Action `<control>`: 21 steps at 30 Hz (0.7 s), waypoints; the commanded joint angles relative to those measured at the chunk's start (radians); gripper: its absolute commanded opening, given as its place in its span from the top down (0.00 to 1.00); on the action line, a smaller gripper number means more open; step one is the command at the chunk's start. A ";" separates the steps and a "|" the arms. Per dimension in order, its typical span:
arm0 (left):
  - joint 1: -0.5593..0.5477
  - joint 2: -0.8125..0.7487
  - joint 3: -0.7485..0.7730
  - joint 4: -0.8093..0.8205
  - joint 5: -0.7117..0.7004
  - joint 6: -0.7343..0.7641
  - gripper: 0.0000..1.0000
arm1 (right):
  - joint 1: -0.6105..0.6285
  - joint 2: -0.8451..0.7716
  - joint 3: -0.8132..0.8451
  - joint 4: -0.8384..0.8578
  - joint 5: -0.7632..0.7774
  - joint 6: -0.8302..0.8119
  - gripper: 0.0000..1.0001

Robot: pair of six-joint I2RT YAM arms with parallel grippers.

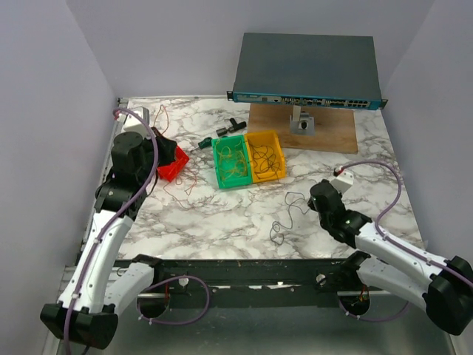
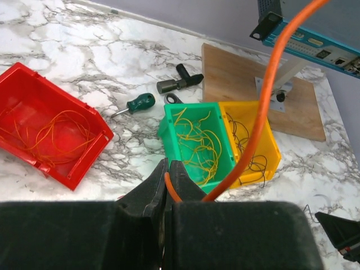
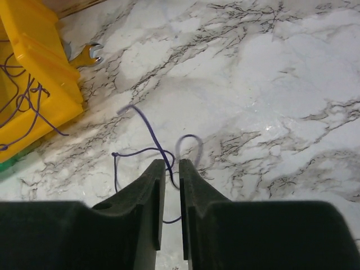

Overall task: Untangle the cables
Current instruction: Untie the cable, then place the cable in the bin.

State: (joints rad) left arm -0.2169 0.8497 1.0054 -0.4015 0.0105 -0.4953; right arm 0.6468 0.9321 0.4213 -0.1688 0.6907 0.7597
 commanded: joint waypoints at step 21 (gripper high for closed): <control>0.236 0.504 0.303 0.270 0.079 0.190 1.00 | -0.003 -0.301 -0.166 0.140 -0.074 -0.077 0.20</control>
State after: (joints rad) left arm -0.0528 1.2953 1.2942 -0.1596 0.0036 -0.3386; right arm 0.6468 0.6540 0.2737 -0.0460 0.6182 0.6872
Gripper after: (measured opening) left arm 0.022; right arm 0.796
